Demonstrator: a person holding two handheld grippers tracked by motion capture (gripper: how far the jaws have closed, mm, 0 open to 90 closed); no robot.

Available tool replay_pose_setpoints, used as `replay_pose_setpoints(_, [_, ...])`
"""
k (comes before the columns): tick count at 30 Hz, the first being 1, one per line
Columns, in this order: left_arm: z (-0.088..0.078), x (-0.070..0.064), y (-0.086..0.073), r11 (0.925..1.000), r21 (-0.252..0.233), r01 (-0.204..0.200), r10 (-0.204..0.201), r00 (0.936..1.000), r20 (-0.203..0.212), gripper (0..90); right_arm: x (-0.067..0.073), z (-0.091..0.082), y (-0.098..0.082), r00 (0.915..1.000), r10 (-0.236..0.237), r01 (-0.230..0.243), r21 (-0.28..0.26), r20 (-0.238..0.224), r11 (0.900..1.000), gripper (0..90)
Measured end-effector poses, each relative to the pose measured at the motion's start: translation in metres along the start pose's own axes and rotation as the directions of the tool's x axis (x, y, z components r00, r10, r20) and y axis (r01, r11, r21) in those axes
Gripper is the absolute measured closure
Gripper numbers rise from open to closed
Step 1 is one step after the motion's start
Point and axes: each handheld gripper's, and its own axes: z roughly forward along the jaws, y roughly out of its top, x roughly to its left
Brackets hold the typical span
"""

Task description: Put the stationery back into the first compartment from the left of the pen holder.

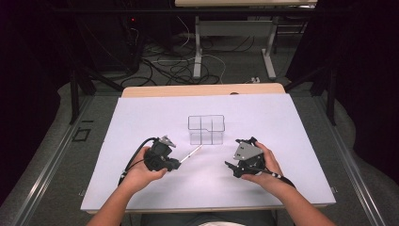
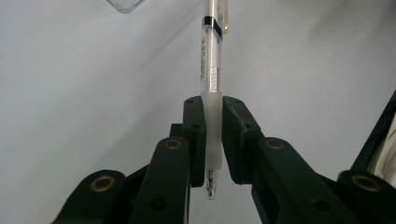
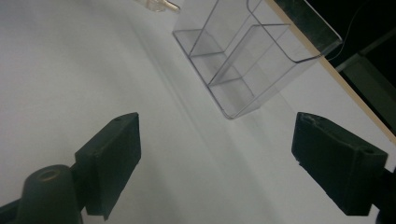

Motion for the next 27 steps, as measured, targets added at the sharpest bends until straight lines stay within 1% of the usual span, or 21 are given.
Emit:
replay_pose_setpoints(1, [0.002,-0.001,0.001,1.0,0.0,0.004,-0.004,1.0,0.006,80.6,0.002,0.001,0.001,0.9999,-0.015,0.015,0.008,-0.001,1.0,17.7])
replay_pose_setpoints(4, [0.006,-0.005,0.003,1.0,0.007,-0.006,0.006,0.9999,0.014,80.6,0.006,0.003,0.002,0.998,-0.062,0.062,0.029,-0.002,0.998,21.3])
replay_pose_setpoints(6, [0.008,-0.007,0.005,0.9999,0.011,-0.011,0.011,0.9997,0.023,80.6,0.009,0.005,0.004,0.9952,-0.098,0.098,0.032,-0.01,0.995,24.5])
replay_pose_setpoints(8, [0.011,-0.01,0.006,0.9999,0.014,-0.005,0.005,0.9996,0.028,80.6,0.012,0.005,0.006,0.9906,-0.136,0.137,0.041,-0.011,0.99,26.8])
replay_pose_setpoints(10, [0.013,-0.011,0.007,0.9998,0.021,-0.006,0.005,0.9994,0.034,80.6,0.015,0.007,0.008,0.9826,-0.185,0.186,0.044,-0.018,0.982,31.4])
replay_pose_setpoints(12, [0.015,-0.012,0.007,0.9998,0.017,-0.009,0.008,0.9992,0.04,80.6,0.019,0.008,0.009,0.9726,-0.232,0.232,0.05,-0.019,0.971,31.9])
replay_pose_setpoints(13, [0.016,-0.013,0.007,0.9998,0.021,-0.002,0.001,0.999,0.045,80.6,0.022,0.008,0.01,0.9681,-0.25,0.251,0.055,-0.019,0.967,33.1])
replay_pose_setpoints(14, [0.017,-0.013,0.007,0.9997,0.023,-0.004,0.003,0.9989,0.048,80.6,0.024,0.009,0.011,0.9606,-0.277,0.278,0.061,-0.021,0.959,34.4])
replay_pose_setpoints(15, [0.018,-0.014,0.008,0.9997,0.025,-0.002,0.001,0.9986,0.052,80.6,0.026,0.009,0.011,0.9509,-0.308,0.309,0.064,-0.028,0.949,35.7])
replay_pose_setpoints(16, [0.019,-0.014,0.008,0.9995,0.029,-0.009,0.007,0.9986,0.052,80.6,0.029,0.011,0.012,0.9456,-0.325,0.325,0.056,-0.023,0.944,36.8])
replay_pose_setpoints(17, [0.019,-0.015,0.009,0.9994,0.032,-0.007,0.006,0.9984,0.056,80.6,0.03,0.011,0.013,0.9194,-0.391,0.393,0.054,-0.039,0.918,38.0])
replay_pose_setpoints(18, [0.02,-0.016,0.009,0.9996,0.028,0.001,-0.003,0.9982,0.06,80.6,0.031,0.012,0.014,0.9087,-0.416,0.417,0.043,-0.039,0.908,40.0])
replay_pose_setpoints(19, [0.021,-0.016,0.009,0.9996,0.028,-0.003,0.001,0.9983,0.059,80.6,0.034,0.012,0.014,0.8965,-0.442,0.443,0.041,-0.035,0.896,42.7])
replay_pose_setpoints(20, [0.021,-0.017,0.01,0.9995,0.031,0.002,-0.004,0.998,0.063,80.6,0.038,0.014,0.014,0.8847,-0.466,0.466,0.034,-0.021,0.884,44.2])
replay_pose_setpoints(21, [0.022,-0.017,0.01,0.9996,0.027,0.005,-0.006,0.9977,0.068,80.6,0.042,0.014,0.014,0.8633,-0.505,0.504,0.061,-0.009,0.861,44.4])
replay_pose_setpoints(22, [0.023,-0.018,0.01,0.9994,0.031,0.016,-0.018,0.9973,0.071,80.6,0.044,0.016,0.015,0.8462,-0.533,0.532,0.065,-0.011,0.844,44.8])
replay_pose_setpoints(23, [0.023,-0.017,0.01,0.9993,0.037,0.009,-0.011,0.9972,0.073,80.6,0.048,0.016,0.014,0.8436,-0.537,0.536,0.07,-0.007,0.841,45.1])
replay_pose_setpoints(24, [0.024,-0.019,0.01,0.9992,0.035,0.022,-0.024,0.9968,0.077,80.6,0.049,0.017,0.015,0.8251,-0.565,0.564,0.068,-0.012,0.823,45.2])
replay_pose_setpoints(25, [0.024,-0.019,0.01,0.9994,0.033,0.01,-0.013,0.9974,0.071,80.6,0.051,0.018,0.014,0.824,-0.567,0.566,0.069,-0.006,0.822,45.6])
replay_pose_setpoints(26, [0.025,-0.019,0.01,0.9993,0.034,0.014,-0.017,0.9969,0.077,80.6,0.052,0.019,0.015,0.8093,-0.587,0.587,0.061,-0.018,0.807,46.2])
replay_pose_setpoints(27, [0.025,-0.02,0.011,0.9993,0.034,0.017,-0.02,0.9967,0.079,80.6,0.053,0.018,0.015,0.8065,-0.591,0.59,0.074,-0.013,0.804,47.2])
